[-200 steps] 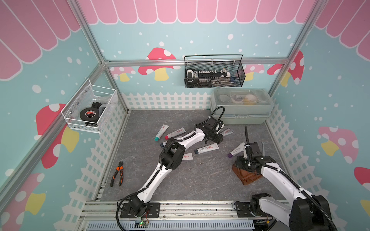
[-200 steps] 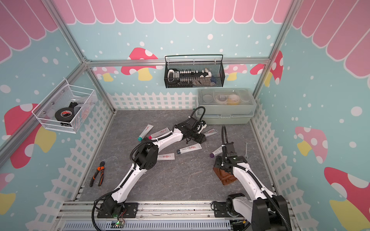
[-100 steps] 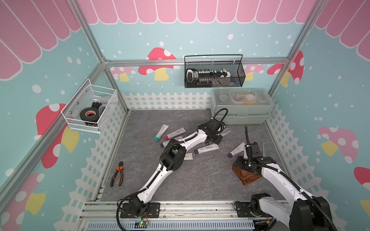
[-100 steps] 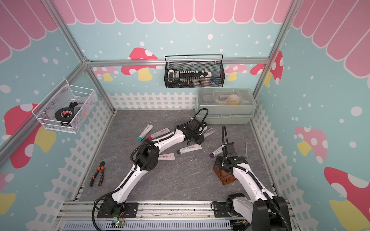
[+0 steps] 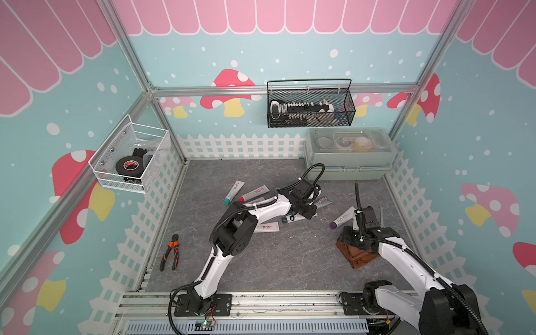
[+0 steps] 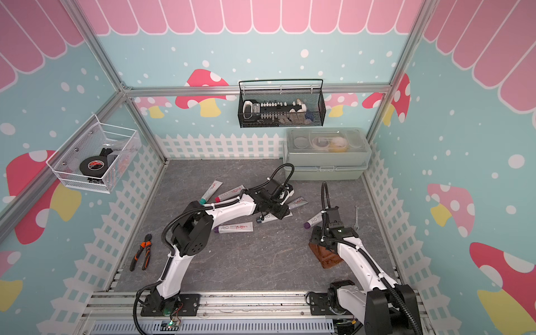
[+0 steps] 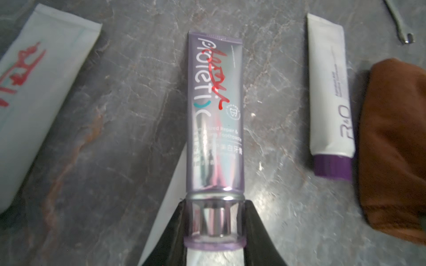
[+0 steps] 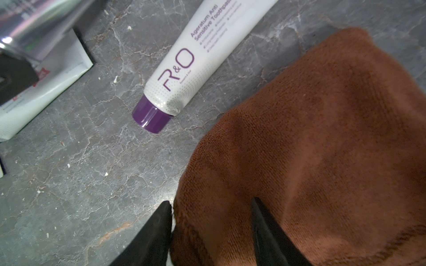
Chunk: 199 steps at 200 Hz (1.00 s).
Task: Wipe the surface of the toothpaste tube
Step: Move the toothpaste to the center of the board.
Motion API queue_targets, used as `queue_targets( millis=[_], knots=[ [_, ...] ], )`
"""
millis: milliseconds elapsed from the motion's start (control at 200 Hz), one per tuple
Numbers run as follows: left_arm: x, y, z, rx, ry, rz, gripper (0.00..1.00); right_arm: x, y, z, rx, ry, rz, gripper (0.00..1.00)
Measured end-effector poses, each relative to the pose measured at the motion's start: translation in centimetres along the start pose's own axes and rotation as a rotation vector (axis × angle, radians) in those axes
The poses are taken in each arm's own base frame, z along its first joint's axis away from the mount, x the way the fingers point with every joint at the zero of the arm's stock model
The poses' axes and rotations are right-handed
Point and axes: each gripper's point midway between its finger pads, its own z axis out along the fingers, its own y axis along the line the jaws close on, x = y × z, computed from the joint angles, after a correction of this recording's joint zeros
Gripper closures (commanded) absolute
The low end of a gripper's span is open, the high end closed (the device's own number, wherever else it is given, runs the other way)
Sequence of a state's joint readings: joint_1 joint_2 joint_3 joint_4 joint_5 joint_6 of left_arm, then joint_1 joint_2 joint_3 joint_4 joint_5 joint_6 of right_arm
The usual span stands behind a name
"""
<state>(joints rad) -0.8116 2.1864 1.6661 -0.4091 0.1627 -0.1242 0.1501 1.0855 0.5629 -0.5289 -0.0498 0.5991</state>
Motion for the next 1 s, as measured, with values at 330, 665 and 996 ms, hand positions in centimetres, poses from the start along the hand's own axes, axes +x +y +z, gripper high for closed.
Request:
queue_targets(
  millis=[330,665,996],
  knots=[
    [7.5,-3.8,-2.5,0.022,0.021,0.010,0.76,0.1,0.1,0.3,-0.003,0.012,-0.001,0.46],
    [13.5,-5.8,-4.2,0.009,0.030,0.005,0.76,0.9,0.0,2.2,0.053,0.078,-0.047,0.47],
    [16.0,-10.0,-4.2,0.065,0.010,0.060,0.76,0.1,-0.1,3.1,0.117,0.111,-0.082,0.73]
  ],
)
